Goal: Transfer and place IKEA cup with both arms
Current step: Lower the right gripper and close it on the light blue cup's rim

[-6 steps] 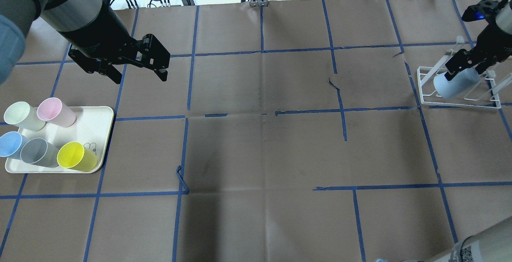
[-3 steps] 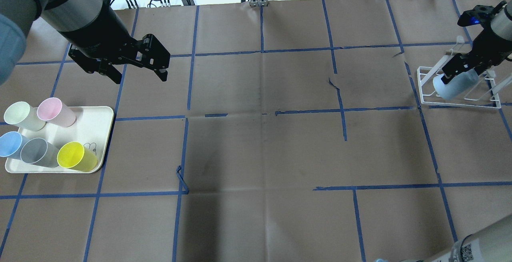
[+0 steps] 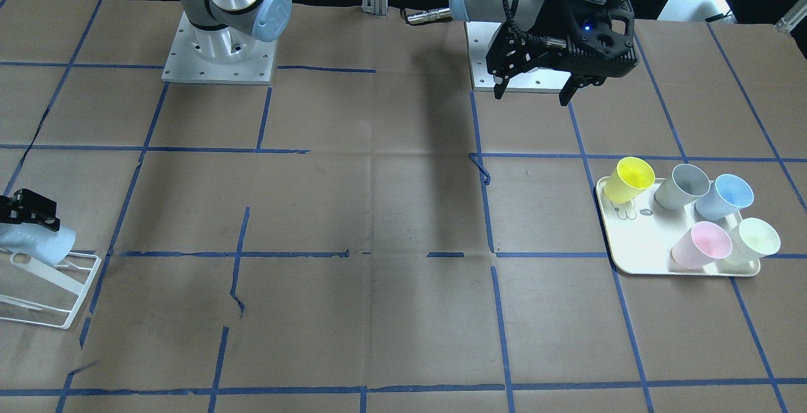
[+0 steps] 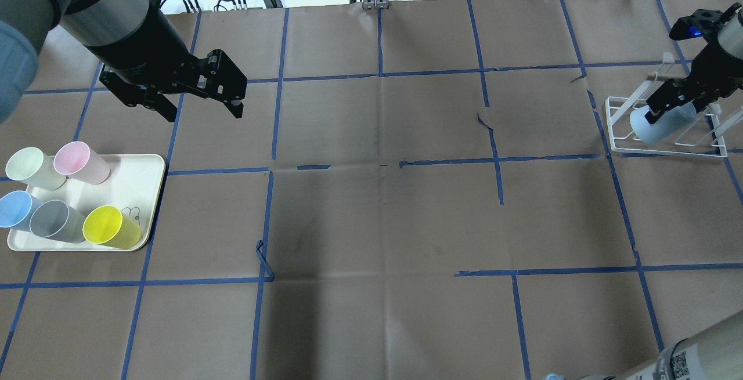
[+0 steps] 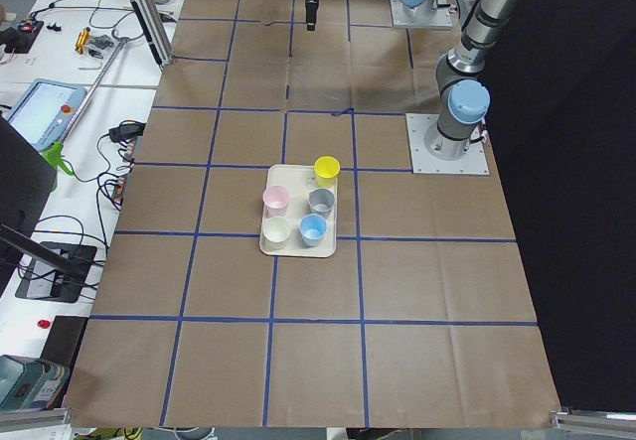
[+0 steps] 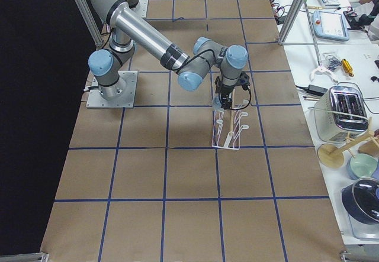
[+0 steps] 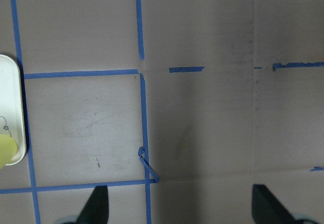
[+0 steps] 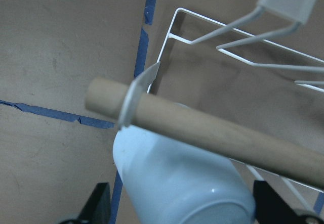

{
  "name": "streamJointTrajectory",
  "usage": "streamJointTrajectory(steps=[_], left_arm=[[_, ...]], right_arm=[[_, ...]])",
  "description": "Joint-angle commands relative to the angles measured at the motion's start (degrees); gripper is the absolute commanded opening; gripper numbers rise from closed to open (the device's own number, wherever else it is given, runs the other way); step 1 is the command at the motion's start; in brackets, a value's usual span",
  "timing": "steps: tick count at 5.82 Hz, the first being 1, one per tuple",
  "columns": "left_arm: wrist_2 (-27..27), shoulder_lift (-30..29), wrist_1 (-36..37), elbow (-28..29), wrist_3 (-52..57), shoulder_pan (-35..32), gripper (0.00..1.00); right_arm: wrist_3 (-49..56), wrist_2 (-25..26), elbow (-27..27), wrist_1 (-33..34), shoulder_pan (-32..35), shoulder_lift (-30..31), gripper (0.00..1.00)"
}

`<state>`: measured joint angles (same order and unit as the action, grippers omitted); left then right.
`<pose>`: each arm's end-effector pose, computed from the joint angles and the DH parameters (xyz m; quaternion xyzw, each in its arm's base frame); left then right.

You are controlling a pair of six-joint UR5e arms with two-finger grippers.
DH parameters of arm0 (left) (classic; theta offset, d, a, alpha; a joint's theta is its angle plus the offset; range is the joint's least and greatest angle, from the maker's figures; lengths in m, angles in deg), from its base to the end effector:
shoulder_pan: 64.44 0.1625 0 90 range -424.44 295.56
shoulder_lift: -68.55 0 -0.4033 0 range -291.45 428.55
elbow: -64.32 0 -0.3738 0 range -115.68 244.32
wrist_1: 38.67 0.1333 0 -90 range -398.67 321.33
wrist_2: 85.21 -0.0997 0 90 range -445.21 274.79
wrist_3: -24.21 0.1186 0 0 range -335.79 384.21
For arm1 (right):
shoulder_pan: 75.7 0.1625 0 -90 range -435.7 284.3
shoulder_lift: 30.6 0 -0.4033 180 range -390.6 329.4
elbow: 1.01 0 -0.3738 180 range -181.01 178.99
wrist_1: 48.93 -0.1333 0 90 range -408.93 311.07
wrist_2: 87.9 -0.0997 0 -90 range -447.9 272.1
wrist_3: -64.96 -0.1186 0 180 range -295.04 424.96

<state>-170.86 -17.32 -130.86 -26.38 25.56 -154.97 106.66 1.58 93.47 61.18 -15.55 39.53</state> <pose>-0.1464 -0.4450 0.4710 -0.0168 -0.9991 0.0111 0.0379 -0.1663 -0.5598 0.2620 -0.1030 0.9940 0.0274 0.0253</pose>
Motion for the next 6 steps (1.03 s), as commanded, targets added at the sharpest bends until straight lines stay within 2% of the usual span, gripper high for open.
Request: streamJointTrajectory(steps=[1,3,4,5,6], left_arm=[[0.0,0.0,0.0,0.0,0.0,0.0,0.99],[0.0,0.0,0.0,0.0,0.0,0.0,0.99],[0.0,0.0,0.0,0.0,0.0,0.0,0.99],[0.0,0.1,0.0,0.0,0.1,0.0,0.99],[-0.5,0.1,-0.1,0.1,0.1,0.0,0.99]], right_arm=[[-0.2,-0.4,0.0,-0.1,-0.1,0.0,0.98],[-0.5,-0.4,-0.1,-0.5,-0.1,0.2,0.54],[-0.5,-0.4,-0.1,-0.7,-0.1,0.5,0.41],[-0.5,-0.4,-0.6,-0.9,-0.1,0.8,0.35],[-0.6,-0.4,-1.3,-1.0,-0.1,1.2,0.34]])
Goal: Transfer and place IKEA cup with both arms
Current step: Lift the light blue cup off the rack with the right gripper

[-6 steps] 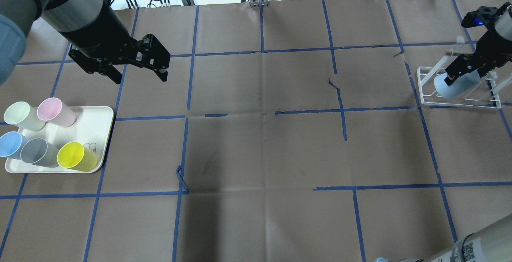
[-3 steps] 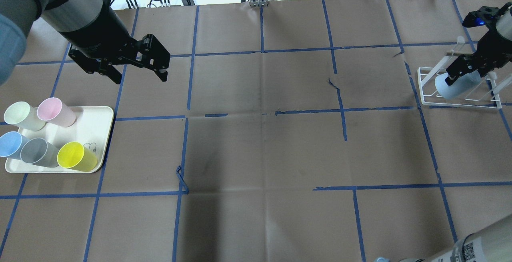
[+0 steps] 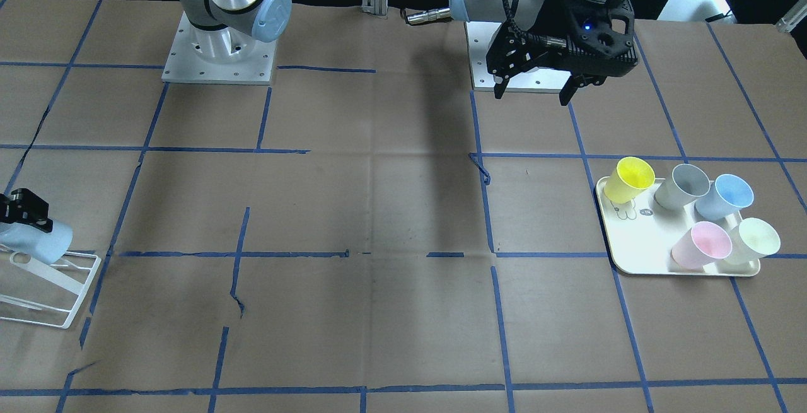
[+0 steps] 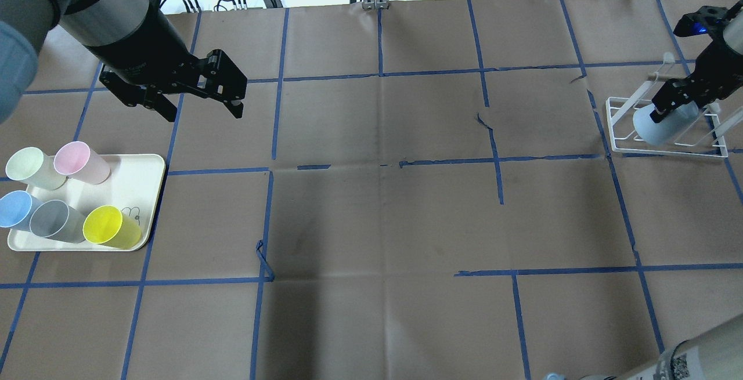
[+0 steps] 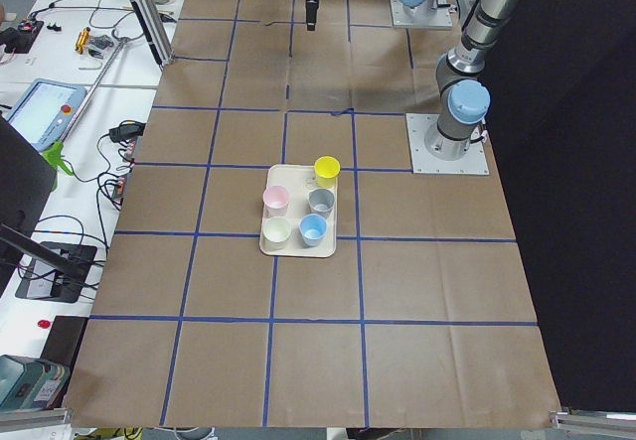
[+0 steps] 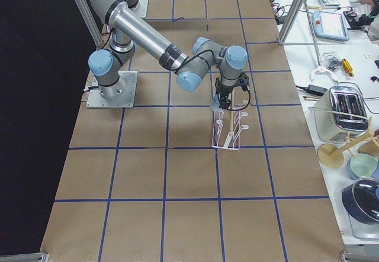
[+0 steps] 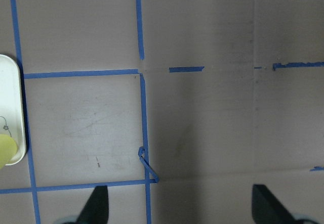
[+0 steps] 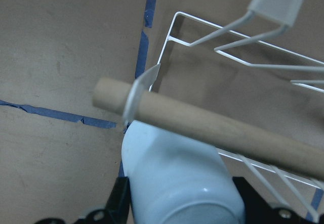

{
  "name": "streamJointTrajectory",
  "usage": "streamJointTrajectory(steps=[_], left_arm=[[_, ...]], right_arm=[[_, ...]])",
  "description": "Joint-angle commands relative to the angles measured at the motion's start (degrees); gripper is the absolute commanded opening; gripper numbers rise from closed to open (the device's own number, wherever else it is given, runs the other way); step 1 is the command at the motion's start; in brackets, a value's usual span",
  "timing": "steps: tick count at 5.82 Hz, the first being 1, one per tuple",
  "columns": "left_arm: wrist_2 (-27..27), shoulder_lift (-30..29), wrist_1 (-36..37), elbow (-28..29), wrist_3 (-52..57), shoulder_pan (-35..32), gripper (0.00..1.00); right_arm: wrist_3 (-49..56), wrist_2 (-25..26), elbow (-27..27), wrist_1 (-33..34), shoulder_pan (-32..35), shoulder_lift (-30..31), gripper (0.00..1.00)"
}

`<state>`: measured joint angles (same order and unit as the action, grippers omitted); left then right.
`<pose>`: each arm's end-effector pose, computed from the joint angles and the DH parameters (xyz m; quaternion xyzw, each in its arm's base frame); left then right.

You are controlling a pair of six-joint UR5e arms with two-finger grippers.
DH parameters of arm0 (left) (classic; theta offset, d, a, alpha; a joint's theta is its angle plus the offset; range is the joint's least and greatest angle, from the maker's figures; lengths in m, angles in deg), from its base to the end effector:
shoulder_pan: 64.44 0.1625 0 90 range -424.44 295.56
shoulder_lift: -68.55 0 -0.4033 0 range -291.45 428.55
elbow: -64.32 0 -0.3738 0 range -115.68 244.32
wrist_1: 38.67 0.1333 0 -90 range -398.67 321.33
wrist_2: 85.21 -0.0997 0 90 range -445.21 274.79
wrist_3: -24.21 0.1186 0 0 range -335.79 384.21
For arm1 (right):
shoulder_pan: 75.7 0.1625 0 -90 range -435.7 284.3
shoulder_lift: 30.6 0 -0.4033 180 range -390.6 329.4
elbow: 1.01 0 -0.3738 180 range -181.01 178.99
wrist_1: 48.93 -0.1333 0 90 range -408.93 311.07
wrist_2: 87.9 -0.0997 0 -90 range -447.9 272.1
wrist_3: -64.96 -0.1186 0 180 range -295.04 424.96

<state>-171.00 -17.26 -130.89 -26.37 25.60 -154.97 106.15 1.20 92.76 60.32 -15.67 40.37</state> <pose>-0.1461 -0.4446 0.4715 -0.0172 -0.9991 0.0114 0.0366 -0.1668 -0.5598 0.2744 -0.0975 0.9947 0.0206 0.0244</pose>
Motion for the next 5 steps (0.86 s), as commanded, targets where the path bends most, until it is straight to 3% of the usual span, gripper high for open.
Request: streamJointTrajectory(steps=[1,2,5], left_arm=[[-1.3,-0.1,-0.8,0.3,0.0,0.0,0.99],[-3.7,0.0,-1.7,0.3,0.0,-0.1,0.99],[-3.3,0.0,-1.6,0.2,0.2,0.0,0.99]], right_arm=[[-0.1,-0.1,-1.2,-0.9,0.0,2.1,0.35],[-0.1,-0.1,-2.8,-4.5,0.1,4.6,0.35],[-0.1,0.0,-13.4,-20.6,0.6,8.7,0.36]])
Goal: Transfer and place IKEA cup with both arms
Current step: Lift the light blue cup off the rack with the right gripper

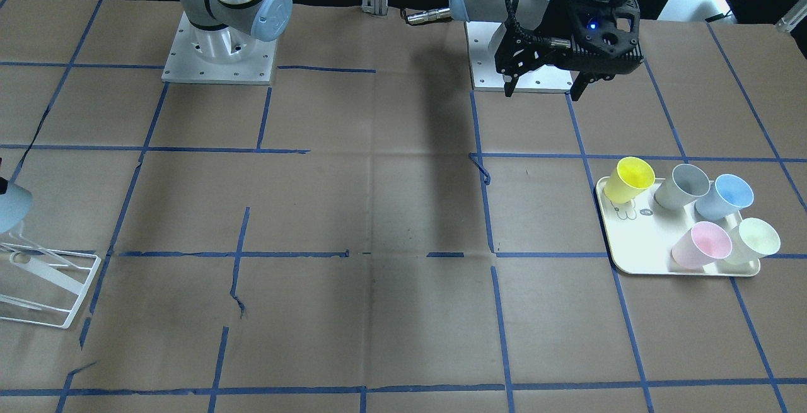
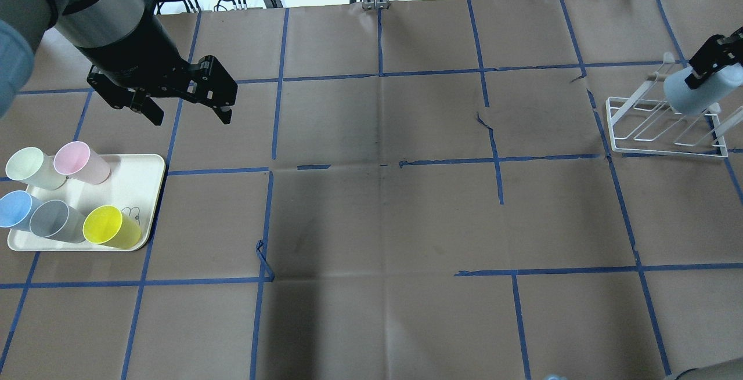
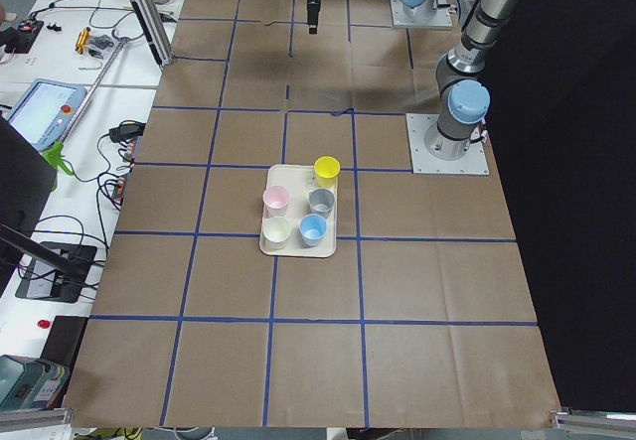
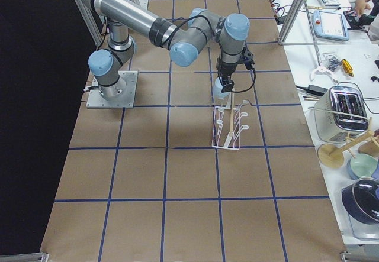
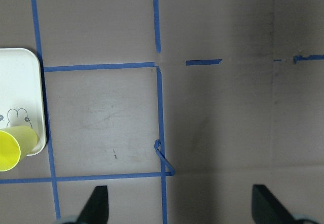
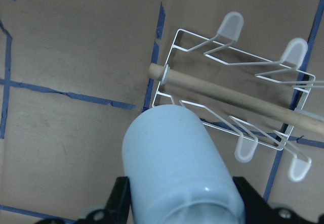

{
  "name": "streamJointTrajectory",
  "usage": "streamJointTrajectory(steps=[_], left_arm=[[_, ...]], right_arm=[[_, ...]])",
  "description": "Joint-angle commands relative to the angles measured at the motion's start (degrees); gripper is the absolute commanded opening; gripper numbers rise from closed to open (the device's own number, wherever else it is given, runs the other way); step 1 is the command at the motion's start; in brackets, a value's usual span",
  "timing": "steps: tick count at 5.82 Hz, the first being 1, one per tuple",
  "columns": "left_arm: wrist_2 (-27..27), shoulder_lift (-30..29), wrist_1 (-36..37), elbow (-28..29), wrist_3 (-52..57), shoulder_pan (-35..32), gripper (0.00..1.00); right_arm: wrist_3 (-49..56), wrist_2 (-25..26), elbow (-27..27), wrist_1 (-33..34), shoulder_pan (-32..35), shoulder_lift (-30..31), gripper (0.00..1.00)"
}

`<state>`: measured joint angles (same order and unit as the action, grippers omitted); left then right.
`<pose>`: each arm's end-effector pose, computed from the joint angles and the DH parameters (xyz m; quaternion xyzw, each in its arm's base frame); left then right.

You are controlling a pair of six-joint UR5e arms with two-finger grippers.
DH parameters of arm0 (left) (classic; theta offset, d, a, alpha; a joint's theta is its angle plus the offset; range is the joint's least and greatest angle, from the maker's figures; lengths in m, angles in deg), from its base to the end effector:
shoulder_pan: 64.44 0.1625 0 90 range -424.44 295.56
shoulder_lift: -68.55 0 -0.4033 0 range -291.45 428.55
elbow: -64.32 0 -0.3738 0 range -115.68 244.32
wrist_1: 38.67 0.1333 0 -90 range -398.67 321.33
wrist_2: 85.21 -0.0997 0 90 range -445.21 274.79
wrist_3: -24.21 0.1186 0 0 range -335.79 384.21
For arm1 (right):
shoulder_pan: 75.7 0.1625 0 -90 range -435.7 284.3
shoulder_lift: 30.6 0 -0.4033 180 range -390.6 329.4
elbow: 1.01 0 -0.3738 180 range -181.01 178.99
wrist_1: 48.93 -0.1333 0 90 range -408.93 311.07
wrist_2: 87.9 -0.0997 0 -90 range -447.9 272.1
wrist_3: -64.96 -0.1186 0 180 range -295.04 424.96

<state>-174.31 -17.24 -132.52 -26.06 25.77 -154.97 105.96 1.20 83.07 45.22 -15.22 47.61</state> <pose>-0.1393 -0.4417 0.4711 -0.0182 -0.9998 -0.0001 0.0079 -0.1536 -0.5455 0.3975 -0.0999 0.9949 0.0077 0.0151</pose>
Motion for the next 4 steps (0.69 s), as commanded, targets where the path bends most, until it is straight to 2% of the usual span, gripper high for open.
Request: streamJointTrajectory(steps=[1,2,4], left_arm=[[0.0,0.1,0.0,0.0,0.2,0.0,0.99],[0.4,0.4,-0.8,0.0,0.3,0.0,0.99],[8.7,2.1,-6.9,-0.2,6.0,6.5,0.99]], right_arm=[[0.0,-2.1,-6.5,-11.8,1.3,2.6,0.37],[0.0,-11.2,-7.4,-20.1,3.0,2.8,0.39],[0.7,-32.4,-6.9,-37.4,4.5,2.0,0.35]])
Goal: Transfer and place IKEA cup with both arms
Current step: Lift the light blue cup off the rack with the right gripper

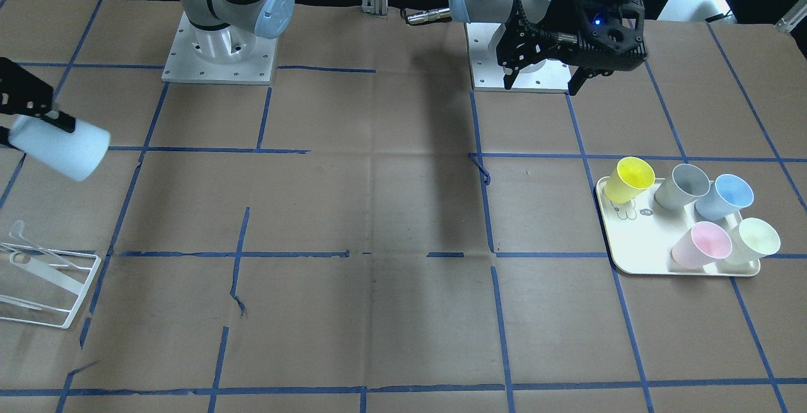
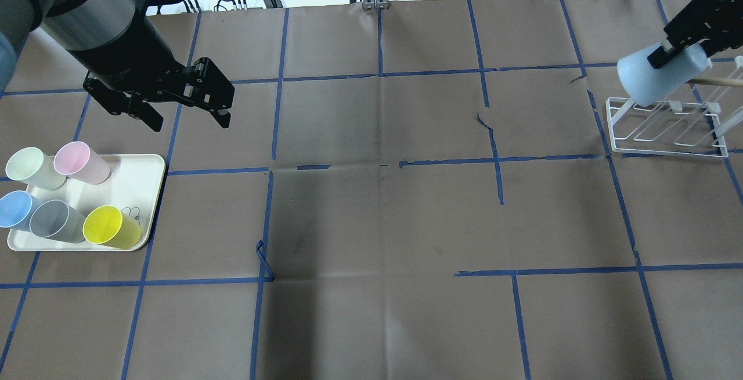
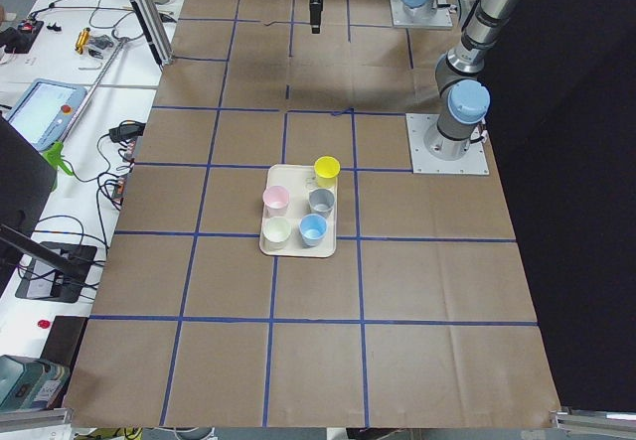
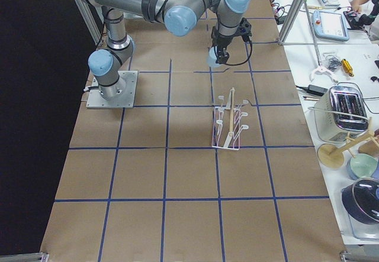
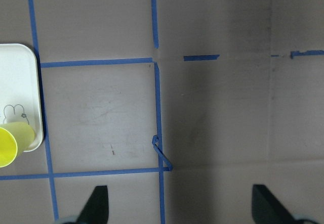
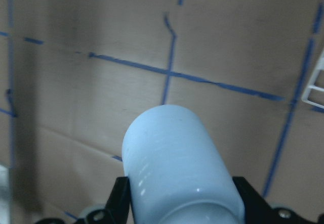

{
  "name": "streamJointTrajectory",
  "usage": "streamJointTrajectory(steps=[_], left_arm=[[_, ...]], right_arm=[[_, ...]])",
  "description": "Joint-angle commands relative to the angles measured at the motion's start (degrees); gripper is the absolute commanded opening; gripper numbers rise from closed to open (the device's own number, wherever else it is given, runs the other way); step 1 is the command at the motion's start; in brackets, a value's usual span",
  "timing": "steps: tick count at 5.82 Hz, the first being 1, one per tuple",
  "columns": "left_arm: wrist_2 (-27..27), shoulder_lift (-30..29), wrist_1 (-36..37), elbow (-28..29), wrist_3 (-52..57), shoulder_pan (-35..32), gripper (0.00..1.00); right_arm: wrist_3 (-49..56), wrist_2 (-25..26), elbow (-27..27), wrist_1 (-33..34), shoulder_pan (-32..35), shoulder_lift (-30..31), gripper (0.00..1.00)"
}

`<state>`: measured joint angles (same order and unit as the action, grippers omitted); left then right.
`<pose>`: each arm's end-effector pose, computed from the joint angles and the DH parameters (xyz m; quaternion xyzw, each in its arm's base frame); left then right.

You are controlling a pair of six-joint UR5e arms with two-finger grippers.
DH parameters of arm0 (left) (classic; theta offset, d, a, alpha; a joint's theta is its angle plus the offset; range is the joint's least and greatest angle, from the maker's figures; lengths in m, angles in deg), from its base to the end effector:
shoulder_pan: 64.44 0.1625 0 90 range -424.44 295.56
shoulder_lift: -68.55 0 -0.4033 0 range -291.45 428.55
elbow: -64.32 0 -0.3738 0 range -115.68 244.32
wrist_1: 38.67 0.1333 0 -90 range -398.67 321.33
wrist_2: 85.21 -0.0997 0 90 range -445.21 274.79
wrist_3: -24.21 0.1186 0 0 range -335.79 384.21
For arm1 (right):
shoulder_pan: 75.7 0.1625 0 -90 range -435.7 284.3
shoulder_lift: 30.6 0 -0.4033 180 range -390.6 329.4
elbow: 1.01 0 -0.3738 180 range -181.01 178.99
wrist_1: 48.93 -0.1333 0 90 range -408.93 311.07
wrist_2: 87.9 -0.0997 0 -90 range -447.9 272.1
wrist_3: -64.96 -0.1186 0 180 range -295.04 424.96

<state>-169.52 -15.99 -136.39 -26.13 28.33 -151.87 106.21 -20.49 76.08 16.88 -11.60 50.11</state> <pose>-0.1257 -0.4341 0.4740 -0.0123 -0.9984 -0.0207 0.0509 -0.0545 -0.5216 0.4466 -0.0942 0.9609 0.0393 0.2574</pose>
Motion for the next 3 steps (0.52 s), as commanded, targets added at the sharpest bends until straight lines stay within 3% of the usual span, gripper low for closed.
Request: streamJointTrajectory(steps=[1,3], left_arm=[[7.2,1.1,-5.3,-0.2,6.5,6.4,0.99],[20.0,1.1,-9.6,-1.9,9.0,7.4,0.99]], right_arm=[[4.5,-18.5,1.5,-15.5,3.4,-0.8,0.35],[12.5,-39.1,14.2,-18.7,9.2,-0.8,0.36]])
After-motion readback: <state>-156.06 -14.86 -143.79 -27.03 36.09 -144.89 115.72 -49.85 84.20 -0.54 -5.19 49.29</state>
